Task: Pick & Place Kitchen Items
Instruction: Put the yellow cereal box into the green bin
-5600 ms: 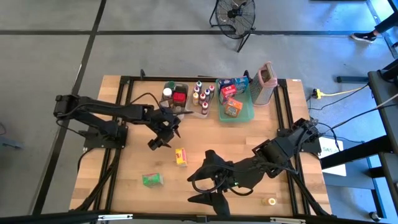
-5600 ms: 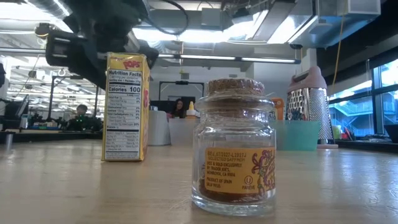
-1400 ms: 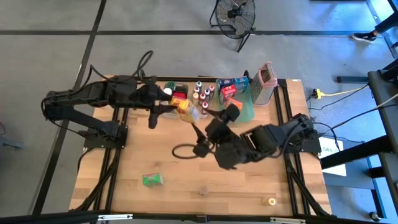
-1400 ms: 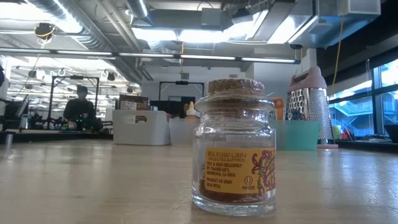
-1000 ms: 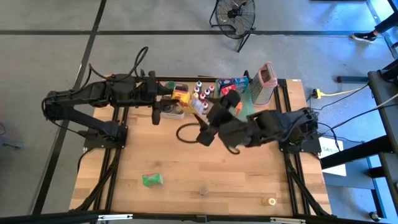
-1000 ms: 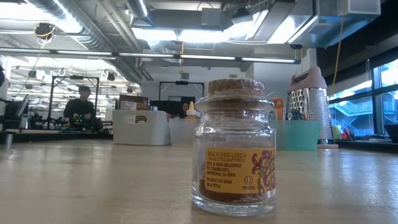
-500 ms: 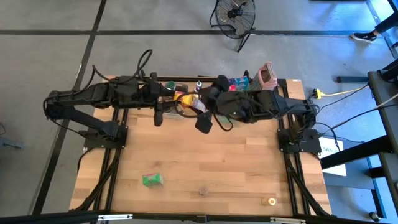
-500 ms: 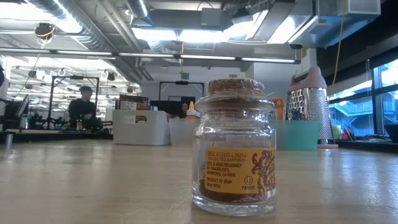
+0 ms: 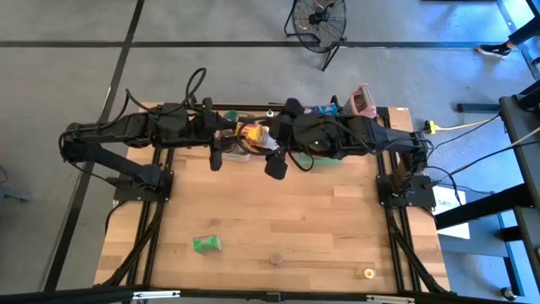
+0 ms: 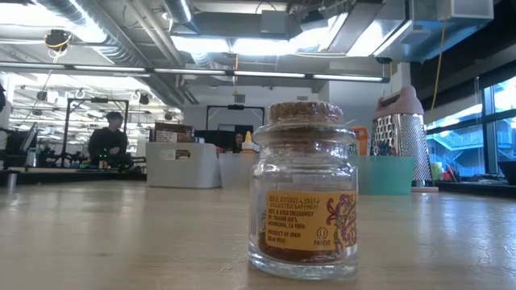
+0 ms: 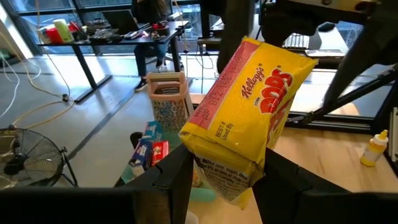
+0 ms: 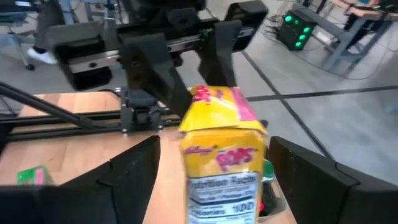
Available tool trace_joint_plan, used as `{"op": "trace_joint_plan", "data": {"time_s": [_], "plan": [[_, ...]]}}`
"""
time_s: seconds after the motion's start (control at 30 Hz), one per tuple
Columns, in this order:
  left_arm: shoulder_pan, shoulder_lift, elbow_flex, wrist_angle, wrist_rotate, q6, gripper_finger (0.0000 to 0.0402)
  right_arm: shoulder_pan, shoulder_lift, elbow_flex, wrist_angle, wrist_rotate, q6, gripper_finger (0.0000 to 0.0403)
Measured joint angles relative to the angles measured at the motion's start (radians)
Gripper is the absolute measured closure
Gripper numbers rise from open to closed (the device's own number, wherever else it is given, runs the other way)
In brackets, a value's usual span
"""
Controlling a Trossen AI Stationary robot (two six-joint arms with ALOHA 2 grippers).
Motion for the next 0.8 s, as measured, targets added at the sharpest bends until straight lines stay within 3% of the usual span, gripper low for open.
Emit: {"op": "trace_joint_plan", "data": {"time_s": [0.8], "plan": [[0.0,0.0,0.0,0.0,-0.003,-0.002,0.0263,-0.031,0.009,-0.001,0.0,-0.065,-0.045,0.0267]]}}
